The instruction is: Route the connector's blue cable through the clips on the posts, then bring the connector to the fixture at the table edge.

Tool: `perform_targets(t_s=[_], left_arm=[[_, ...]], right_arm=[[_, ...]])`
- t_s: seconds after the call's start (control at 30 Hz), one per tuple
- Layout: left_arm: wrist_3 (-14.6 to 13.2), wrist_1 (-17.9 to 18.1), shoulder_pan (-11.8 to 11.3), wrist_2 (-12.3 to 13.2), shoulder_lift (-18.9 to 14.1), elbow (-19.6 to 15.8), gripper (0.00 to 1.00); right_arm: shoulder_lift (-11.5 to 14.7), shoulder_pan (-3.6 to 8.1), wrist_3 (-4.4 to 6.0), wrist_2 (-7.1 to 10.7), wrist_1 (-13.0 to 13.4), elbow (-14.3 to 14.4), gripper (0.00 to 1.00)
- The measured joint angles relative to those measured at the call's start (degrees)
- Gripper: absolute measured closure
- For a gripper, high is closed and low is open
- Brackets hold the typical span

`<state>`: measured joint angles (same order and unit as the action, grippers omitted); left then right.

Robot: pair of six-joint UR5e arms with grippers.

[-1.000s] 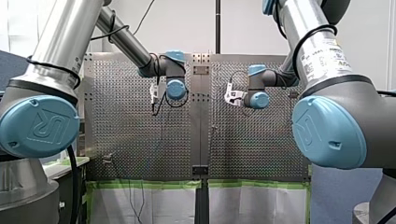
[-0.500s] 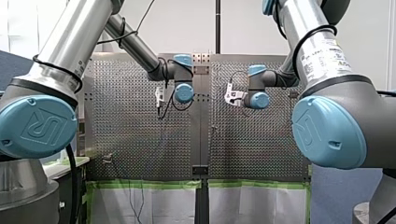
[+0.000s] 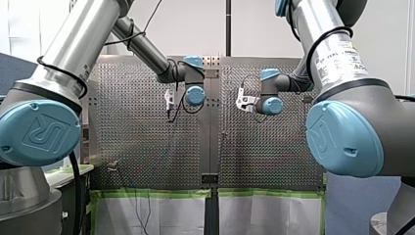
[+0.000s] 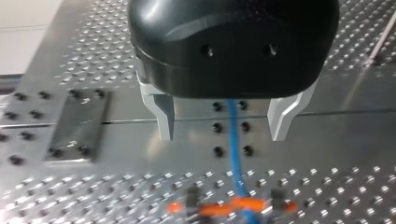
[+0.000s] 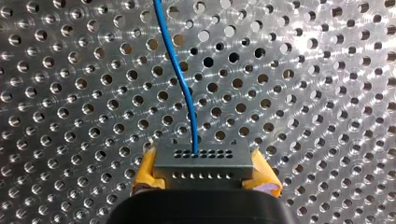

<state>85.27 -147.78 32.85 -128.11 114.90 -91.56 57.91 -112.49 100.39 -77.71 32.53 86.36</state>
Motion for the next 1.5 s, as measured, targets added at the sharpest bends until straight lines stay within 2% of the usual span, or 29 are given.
perform_targets(t_s=[0.23,0.97,1.0,1.03,1.07,1.1,1.13,1.17,1.2,1.5], left_arm=[[-0.2,-0.4,-0.1,-0.2,1.5,1.1,0.0],[-0.8,-0.4,-1.2,-1.0,1.6,1.7,0.0],[-0.8,-0.4,-1.1,-1.0,1.6,1.7,0.15],[-0.9,-0.2,-1.1,-1.0,1.6,1.7,0.39],[-0.9,0.0,-1.0,-1.0,1.6,1.7,0.39],[-1.1,0.2,-0.9,-1.0,1.6,1.7,0.64],[-1.2,0.5,-0.9,-1.0,1.6,1.7,0.81],[-1.5,0.9,-0.8,-1.1,1.6,1.7,0.81],[-1.7,1.2,-0.7,-1.1,1.6,1.7,1.0],[-2.5,2.8,-0.2,-0.8,1.6,1.7,1.0]], right_arm=[[-0.1,-0.1,0.0,0.0,0.0,0.0,1.0],[-0.1,-0.22,-0.08,0.0,-0.1,0.0,1.0],[-0.1,-0.22,-0.08,0.0,-0.1,0.0,1.0],[-0.1,-0.22,-0.09,0.01,-0.1,0.0,1.0],[-0.1,-0.22,-0.09,0.01,-0.1,0.0,1.0],[-0.1,-0.21,-0.12,0.03,-0.1,0.0,1.0],[-0.1,-0.19,-0.13,0.05,-0.1,0.0,1.0],[-0.1,-0.18,-0.14,0.06,-0.1,0.0,1.0],[-0.1,-0.18,-0.15,0.07,-0.1,0.0,1.0],[-0.2,-0.07,-0.18,0.09,-0.1,0.0,1.0]])
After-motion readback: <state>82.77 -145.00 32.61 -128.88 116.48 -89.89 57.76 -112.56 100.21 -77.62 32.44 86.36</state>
